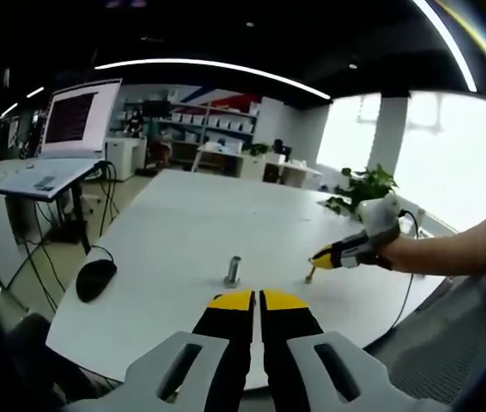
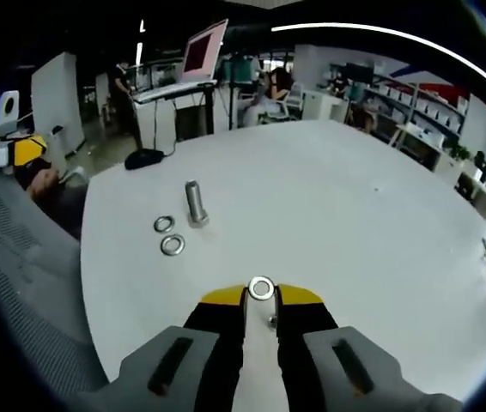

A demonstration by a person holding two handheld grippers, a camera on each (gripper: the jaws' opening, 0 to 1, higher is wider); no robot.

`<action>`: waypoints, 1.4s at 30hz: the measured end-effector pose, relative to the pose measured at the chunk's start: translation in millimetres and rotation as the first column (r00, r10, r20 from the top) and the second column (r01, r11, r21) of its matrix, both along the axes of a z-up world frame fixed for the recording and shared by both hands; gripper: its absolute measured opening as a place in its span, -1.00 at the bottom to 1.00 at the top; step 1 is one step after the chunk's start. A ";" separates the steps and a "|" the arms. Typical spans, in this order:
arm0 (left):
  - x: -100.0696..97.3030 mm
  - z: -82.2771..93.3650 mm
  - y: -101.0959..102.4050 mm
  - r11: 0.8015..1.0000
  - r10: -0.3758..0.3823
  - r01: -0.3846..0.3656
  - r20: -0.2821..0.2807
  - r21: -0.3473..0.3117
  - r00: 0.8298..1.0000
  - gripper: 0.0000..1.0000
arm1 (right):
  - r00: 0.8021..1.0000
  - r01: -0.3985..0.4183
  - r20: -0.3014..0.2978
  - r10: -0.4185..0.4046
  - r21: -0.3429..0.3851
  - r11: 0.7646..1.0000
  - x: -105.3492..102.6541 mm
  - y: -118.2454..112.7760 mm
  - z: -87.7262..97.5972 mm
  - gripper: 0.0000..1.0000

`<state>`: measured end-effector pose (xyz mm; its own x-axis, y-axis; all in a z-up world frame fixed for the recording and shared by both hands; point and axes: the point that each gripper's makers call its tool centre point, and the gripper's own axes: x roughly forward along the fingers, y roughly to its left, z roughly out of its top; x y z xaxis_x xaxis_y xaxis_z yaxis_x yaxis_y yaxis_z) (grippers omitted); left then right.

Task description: Place the washer onto the threaded stud by aligning its center hole with the stud, sliding it down to the base, and recovering from edge contact or off-axis alignment until the washer reaches the visible bottom stop.

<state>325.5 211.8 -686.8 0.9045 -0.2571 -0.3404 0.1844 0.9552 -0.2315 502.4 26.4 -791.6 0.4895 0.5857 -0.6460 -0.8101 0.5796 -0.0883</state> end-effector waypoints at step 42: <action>0.0 -0.5 -1.0 1.000 -0.004 0.004 -0.001 0.000 1.000 -1.00 | 0.999 0.052 0.004 -0.052 -0.049 0.997 8.9 -22.5 -14.4 -0.71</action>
